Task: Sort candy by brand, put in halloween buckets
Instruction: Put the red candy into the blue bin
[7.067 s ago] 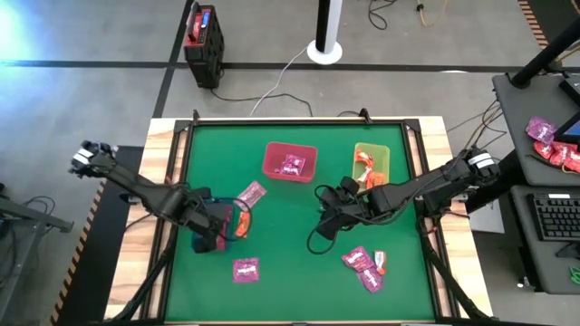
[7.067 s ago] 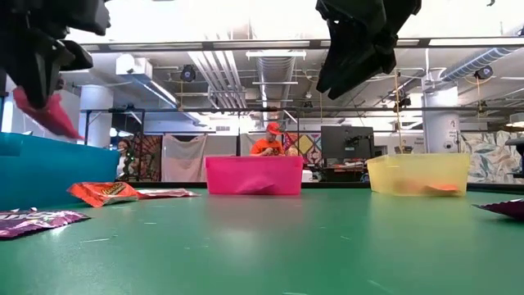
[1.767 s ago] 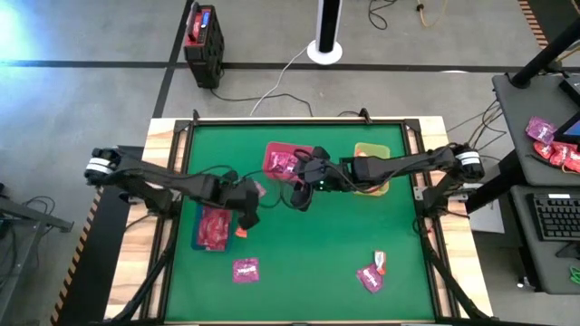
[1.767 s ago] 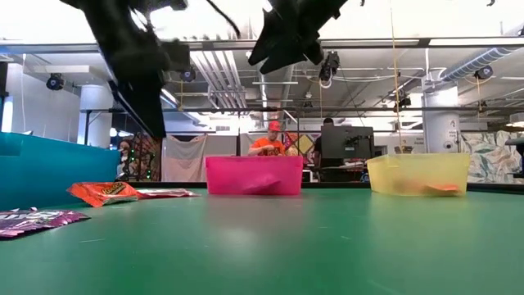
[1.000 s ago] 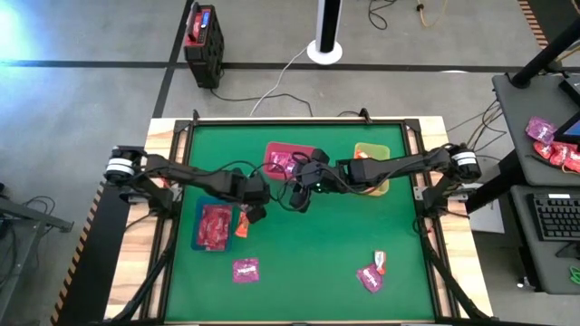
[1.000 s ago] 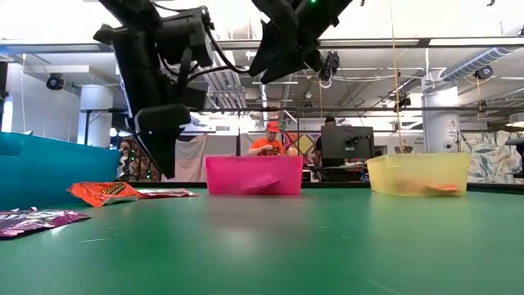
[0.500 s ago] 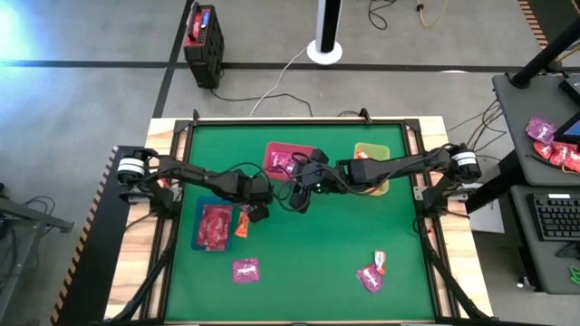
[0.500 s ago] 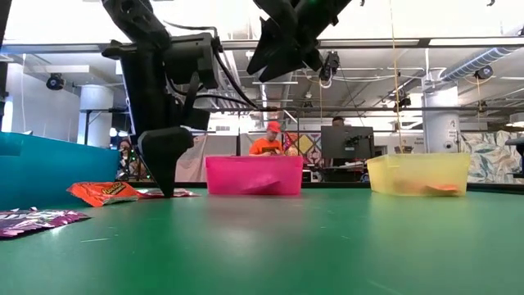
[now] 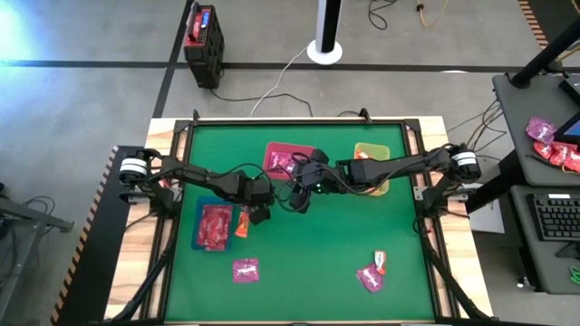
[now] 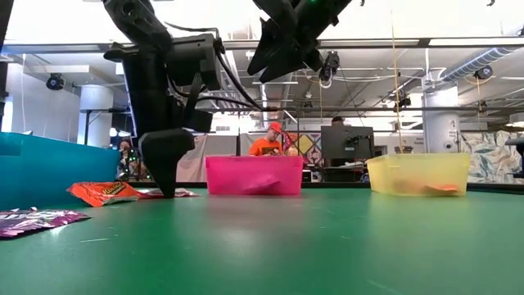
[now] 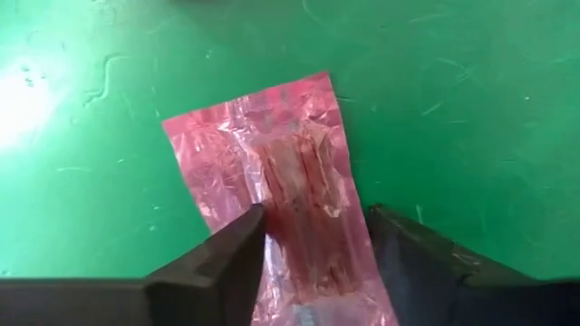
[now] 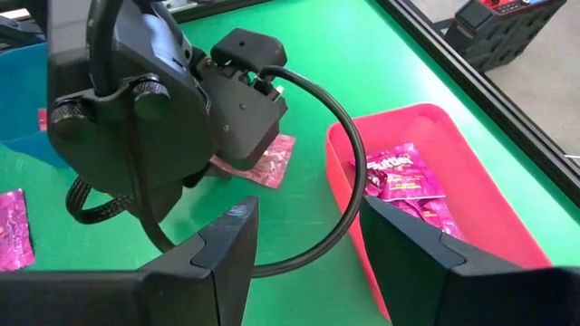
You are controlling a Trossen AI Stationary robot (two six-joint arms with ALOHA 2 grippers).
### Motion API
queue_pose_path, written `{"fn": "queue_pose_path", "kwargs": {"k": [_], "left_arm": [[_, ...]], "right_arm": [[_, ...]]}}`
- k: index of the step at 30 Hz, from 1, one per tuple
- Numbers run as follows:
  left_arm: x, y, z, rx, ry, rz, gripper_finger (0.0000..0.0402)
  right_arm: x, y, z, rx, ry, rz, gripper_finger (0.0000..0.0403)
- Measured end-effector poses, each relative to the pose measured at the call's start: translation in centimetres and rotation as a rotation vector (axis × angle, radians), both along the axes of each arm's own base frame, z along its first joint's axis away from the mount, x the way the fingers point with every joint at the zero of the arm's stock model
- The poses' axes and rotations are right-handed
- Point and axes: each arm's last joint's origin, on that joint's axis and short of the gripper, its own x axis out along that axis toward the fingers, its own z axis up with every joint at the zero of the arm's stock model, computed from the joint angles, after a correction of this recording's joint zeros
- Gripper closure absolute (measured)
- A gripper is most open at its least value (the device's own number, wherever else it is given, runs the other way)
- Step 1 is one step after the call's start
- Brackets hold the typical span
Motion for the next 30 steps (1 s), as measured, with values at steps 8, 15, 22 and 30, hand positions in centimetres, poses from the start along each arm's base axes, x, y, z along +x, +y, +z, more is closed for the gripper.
{"fn": "queue_pose_path", "kwargs": {"k": [8,15,22,30], "left_arm": [[0.1,-0.1,0.0,-0.022,-0.009,-0.004,0.0305],[0.2,-0.3,0.0,-0.023,-0.018,-0.03,0.0368],[0.9,-1.3,0.8,-0.039,-0.033,-0.081,0.0385],[1.0,-3.1,3.8,-0.031,0.027,-0.16,0.0388]], "right_arm": [[0.0,0.1,-0.1,-0.001,0.003,0.003,0.0215],[0.0,0.1,-0.2,-0.001,0.008,0.003,0.0215],[-0.1,0.1,-0.5,0.004,0.019,0.008,0.0215],[-0.3,0.4,-1.1,0.009,0.035,0.012,0.0215]]}}
